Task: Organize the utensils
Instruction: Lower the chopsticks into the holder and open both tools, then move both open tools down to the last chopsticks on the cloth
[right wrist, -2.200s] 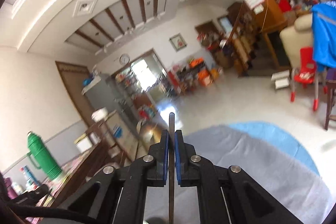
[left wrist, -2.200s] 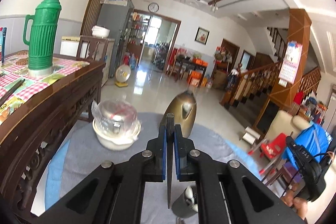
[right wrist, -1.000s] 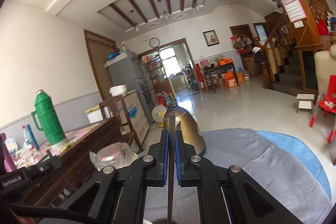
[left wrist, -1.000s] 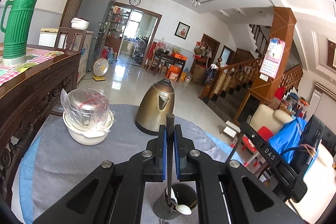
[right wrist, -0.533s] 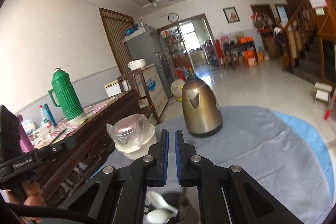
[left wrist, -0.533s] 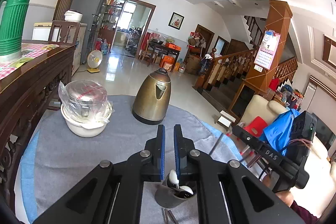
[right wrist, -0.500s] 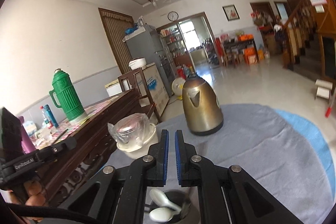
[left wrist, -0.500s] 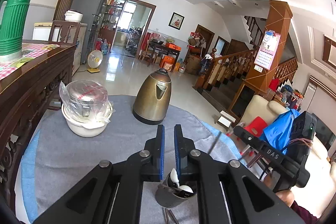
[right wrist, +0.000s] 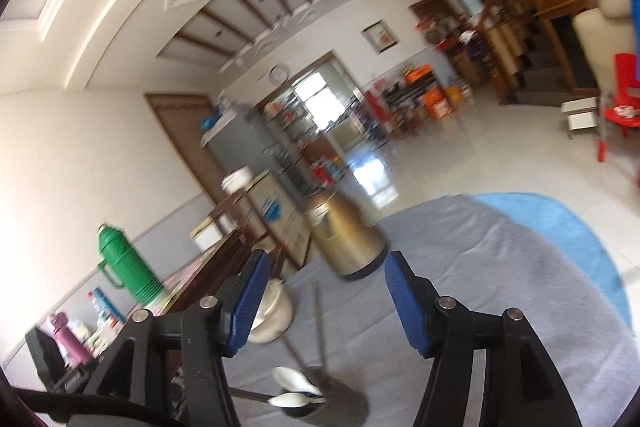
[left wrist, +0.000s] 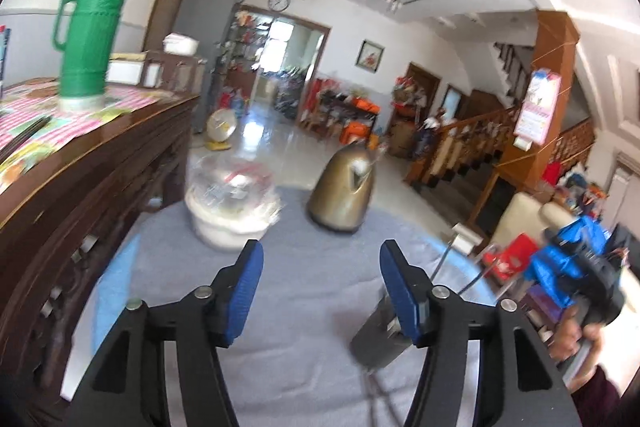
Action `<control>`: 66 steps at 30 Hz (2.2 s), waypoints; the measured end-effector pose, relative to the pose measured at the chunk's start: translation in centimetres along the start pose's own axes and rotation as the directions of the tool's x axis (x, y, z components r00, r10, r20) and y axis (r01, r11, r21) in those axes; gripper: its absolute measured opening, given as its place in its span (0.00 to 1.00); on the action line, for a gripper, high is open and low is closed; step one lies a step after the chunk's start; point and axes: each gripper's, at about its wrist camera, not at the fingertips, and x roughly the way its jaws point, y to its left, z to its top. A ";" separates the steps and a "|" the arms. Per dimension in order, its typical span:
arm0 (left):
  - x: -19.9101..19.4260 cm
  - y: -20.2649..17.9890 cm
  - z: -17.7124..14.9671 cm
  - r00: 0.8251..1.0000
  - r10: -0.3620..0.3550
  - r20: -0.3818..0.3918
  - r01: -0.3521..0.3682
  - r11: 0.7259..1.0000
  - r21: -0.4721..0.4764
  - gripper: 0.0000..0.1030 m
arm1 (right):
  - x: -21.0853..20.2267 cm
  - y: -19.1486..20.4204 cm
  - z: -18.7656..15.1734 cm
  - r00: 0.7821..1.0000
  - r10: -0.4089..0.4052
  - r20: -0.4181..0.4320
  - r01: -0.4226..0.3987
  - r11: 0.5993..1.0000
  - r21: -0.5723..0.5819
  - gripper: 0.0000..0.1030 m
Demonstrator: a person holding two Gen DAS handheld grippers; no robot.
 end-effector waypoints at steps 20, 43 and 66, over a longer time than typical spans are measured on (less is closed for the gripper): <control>2.0 -3.6 -14.0 0.923 0.150 -0.354 -0.104 0.984 0.146 0.66 | 0.6 -1.7 -13.1 0.890 -0.053 -0.453 -0.020 0.988 -0.155 0.38; 1.9 -1.4 -16.5 0.890 0.165 -0.426 -0.146 0.986 0.075 0.66 | 11.4 1.8 -22.5 0.656 -0.164 -0.736 -0.011 0.974 -0.227 0.09; 8.8 -6.8 -13.9 0.885 0.103 -0.455 -0.038 0.988 0.148 0.66 | 10.0 -4.1 -17.1 0.694 -0.158 -0.702 0.152 0.986 -0.071 0.10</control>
